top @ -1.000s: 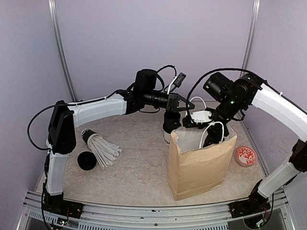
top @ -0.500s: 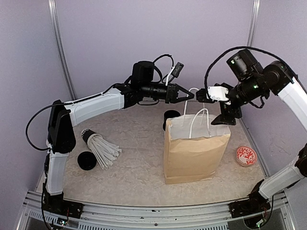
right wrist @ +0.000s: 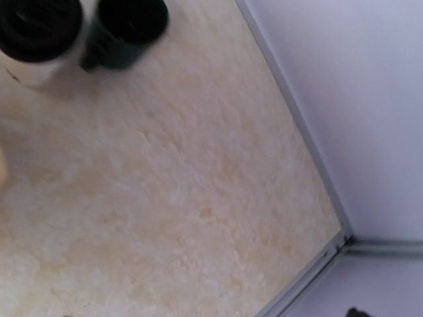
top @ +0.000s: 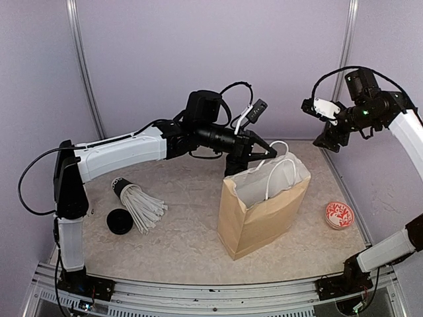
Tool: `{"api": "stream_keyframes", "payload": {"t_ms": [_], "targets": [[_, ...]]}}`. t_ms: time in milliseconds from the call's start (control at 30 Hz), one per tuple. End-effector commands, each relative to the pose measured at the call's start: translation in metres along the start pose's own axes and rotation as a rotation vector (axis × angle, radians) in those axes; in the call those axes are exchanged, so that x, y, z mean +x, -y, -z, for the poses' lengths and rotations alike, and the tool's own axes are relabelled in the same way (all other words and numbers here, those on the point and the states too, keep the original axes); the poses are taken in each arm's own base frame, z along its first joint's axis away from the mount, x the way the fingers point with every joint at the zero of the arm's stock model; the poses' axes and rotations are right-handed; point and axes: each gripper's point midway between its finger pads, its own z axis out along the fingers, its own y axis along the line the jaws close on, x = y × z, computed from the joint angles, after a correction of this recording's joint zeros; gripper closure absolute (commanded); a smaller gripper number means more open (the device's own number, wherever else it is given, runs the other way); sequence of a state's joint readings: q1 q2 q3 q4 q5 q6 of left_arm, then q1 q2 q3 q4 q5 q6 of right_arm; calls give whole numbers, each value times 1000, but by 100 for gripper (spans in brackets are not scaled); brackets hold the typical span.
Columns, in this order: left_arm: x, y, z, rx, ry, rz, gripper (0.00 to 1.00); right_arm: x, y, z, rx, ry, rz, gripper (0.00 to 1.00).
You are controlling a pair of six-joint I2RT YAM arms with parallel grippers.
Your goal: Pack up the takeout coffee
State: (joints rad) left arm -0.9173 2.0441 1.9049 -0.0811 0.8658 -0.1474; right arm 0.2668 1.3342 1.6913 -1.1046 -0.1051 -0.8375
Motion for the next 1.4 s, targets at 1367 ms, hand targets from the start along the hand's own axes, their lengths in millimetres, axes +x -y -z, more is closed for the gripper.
{"api": "stream_keyframes", "payload": {"t_ms": [1367], "targets": [[47,165,-93,41,-153,-305,100,41,-30,-44,-52,82,-210,13]]}}
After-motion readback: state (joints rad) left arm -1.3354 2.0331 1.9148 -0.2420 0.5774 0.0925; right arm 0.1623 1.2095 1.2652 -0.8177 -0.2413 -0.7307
